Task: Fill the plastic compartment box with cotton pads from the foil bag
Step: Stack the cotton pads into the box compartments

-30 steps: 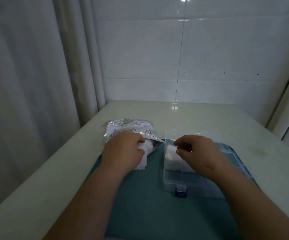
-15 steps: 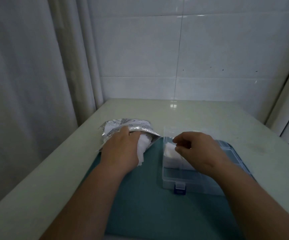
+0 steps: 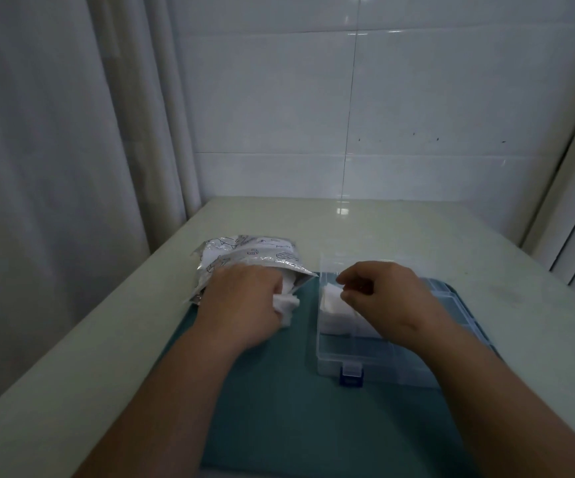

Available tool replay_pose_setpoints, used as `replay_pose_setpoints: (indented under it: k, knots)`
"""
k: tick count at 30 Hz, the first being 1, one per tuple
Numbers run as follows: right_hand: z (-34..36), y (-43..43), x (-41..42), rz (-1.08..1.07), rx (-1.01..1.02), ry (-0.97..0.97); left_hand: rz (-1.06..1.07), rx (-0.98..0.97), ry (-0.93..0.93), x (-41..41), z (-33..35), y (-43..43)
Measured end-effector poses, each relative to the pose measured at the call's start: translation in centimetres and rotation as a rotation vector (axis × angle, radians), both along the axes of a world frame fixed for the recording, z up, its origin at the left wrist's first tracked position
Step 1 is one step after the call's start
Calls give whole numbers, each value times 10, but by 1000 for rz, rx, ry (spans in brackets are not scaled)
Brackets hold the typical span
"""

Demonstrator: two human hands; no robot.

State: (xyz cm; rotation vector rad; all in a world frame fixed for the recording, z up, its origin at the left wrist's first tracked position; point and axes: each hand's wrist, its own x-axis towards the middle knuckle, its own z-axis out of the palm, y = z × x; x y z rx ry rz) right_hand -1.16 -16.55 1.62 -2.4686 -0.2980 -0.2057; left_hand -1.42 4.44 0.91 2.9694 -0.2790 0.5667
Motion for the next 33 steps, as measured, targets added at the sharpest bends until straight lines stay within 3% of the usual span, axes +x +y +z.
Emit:
replay_pose_setpoints:
  k: [4,9,16,21,33]
  knots:
    - [1,-1,1,-2,22,3,-48,-305,125,3,-1,-4]
    - [0,-3,3,6,142,19,-57,-700,94,2,6,-11]
    - [8,-3,2,16,637,169,-141,-1343,392,9,18,-37]
    - [12,-10,2,-56,755,164,-200,-1438,486,17,23,-56]
    - [14,-19,8,-79,911,238,-231,-1580,383,26,-2,-67]
